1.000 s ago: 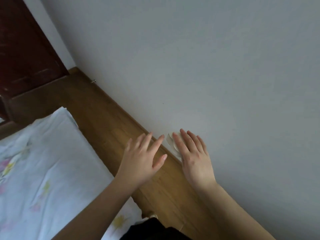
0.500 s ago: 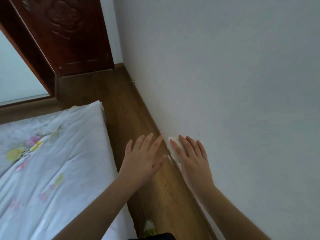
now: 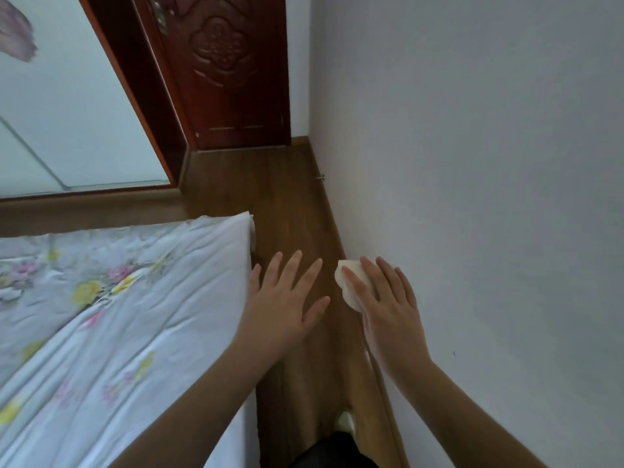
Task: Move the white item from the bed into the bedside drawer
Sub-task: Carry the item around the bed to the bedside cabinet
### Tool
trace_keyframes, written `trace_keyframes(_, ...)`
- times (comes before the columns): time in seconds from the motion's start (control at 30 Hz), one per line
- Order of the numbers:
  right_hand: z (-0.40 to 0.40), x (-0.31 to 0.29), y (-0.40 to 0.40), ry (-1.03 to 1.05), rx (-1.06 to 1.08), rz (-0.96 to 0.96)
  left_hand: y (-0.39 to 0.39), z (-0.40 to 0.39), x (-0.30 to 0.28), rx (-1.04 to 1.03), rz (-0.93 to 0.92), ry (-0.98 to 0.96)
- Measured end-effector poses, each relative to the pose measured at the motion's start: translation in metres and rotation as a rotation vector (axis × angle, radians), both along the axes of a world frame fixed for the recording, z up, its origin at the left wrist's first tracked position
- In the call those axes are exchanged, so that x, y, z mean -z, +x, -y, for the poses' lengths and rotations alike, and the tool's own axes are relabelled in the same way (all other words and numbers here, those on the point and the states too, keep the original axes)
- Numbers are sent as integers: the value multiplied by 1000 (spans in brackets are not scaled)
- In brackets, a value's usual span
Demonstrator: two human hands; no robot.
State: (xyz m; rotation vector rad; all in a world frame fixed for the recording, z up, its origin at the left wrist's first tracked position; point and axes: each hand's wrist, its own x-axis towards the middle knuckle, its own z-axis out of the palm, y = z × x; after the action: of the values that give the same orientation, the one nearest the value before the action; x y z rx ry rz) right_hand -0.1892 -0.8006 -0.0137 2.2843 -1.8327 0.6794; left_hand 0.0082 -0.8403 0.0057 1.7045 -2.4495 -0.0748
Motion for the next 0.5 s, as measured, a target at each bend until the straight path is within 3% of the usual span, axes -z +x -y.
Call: trace_keyframes(0.5,224,9,14,-18,-315,101,8,152,-14,-322,123,98)
